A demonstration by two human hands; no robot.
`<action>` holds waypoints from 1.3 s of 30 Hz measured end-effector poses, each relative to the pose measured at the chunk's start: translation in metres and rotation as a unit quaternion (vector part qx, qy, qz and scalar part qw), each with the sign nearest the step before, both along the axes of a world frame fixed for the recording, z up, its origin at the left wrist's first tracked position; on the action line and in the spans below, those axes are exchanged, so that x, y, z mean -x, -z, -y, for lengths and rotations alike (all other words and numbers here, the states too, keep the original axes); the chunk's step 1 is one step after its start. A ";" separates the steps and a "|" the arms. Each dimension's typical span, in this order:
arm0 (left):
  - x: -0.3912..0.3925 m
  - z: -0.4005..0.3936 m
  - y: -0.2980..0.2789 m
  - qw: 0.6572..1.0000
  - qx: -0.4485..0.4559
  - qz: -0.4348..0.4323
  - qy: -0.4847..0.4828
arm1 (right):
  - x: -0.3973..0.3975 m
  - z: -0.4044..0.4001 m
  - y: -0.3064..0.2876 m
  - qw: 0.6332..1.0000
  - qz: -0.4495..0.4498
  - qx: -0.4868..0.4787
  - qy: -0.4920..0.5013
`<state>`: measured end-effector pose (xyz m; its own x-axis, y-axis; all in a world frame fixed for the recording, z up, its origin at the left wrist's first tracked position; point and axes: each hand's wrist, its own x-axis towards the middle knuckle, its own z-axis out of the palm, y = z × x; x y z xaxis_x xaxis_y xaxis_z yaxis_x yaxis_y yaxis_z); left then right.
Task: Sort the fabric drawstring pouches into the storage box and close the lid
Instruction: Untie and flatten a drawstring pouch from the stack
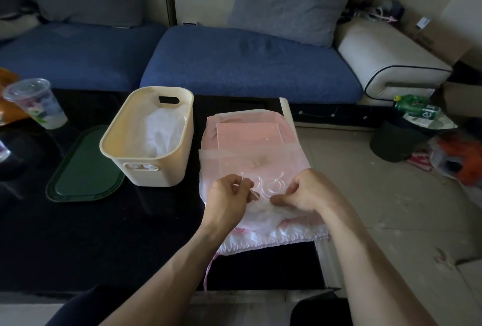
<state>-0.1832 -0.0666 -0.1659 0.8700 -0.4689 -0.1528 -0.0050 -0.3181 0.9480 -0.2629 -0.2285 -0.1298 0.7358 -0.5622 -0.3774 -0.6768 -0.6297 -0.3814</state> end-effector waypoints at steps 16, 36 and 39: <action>-0.003 0.000 0.000 0.999 -0.029 0.022 -0.006 | -0.002 -0.015 0.010 0.990 0.116 -0.070 -0.045; -0.009 -0.003 -0.002 0.999 -0.028 0.038 -0.019 | -0.017 -0.040 0.011 0.961 0.127 -0.244 0.022; -0.009 -0.002 -0.005 0.999 -0.015 0.011 -0.032 | -0.017 -0.044 0.012 0.958 0.166 -0.228 0.047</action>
